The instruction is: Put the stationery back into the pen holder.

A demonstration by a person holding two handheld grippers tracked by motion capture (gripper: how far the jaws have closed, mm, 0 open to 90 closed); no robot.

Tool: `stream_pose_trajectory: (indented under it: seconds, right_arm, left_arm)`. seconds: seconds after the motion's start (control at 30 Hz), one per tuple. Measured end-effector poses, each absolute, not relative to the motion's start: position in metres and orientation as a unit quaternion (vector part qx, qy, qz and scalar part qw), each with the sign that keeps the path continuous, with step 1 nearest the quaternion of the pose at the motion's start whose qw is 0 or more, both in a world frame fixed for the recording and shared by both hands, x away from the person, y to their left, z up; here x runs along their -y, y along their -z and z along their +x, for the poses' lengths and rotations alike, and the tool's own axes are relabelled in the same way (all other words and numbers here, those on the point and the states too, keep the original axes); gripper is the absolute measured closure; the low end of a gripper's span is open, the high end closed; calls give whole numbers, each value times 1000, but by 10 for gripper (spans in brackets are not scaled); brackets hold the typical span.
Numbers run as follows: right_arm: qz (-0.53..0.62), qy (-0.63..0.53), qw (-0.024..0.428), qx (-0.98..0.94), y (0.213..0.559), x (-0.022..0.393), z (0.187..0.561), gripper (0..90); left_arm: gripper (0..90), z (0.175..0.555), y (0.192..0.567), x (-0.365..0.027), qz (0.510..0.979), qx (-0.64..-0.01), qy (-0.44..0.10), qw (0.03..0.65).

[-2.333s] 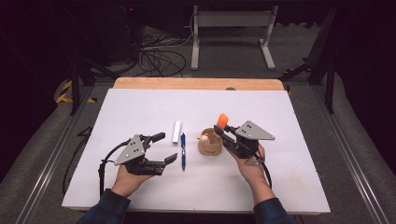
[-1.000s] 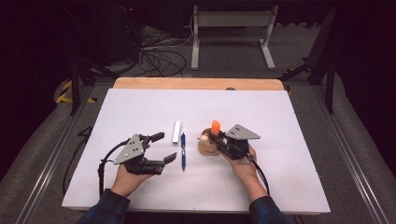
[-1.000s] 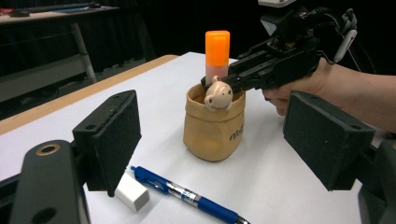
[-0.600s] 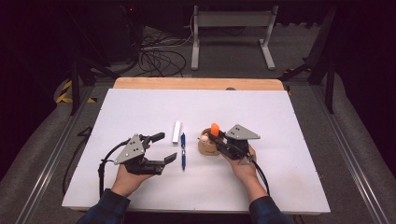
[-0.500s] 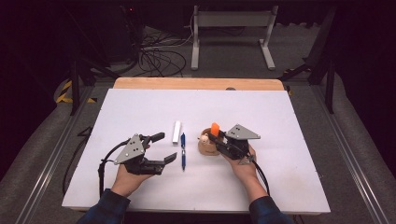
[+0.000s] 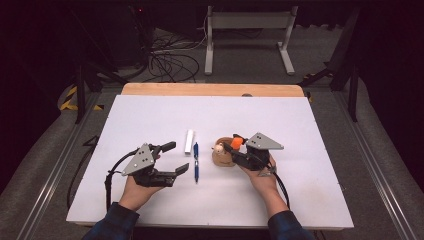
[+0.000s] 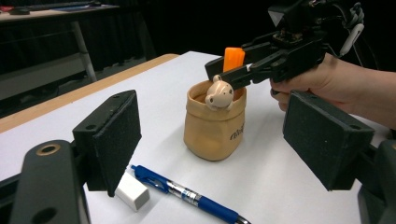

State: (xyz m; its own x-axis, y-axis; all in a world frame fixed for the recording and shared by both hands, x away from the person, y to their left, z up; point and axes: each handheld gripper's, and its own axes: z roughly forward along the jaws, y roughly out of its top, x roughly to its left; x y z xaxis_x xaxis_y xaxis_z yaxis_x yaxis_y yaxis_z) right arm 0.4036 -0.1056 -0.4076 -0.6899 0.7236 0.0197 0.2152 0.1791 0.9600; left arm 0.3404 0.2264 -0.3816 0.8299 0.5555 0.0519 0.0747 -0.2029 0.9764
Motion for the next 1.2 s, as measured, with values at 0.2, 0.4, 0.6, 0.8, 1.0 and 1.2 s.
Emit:
stream_pose_trajectory:
  seconds: [0.2,0.4,0.6,0.8,1.0,1.2]
  right_arm:
    - [320,-567,230,-723,403,114,401,444]
    - [322,-579,237,-711,397,123,395,374]
    - [315,-589,243,-704,393,133,386,306]
    - [314,-587,252,-702,388,144,377,253]
    - [314,-583,267,-700,384,155,370,183]
    - [315,-587,276,-693,379,166,363,129]
  left_arm:
    - [200,340,382,-226,750,-213,-202,593]
    - [199,340,381,-226,746,-219,-202,595]
    - [199,341,382,-224,749,-223,-203,590]
    - [200,342,384,-222,748,-232,-211,585]
    - [198,343,387,-218,748,-242,-222,576]
    - [197,344,387,-213,740,-256,-232,577]
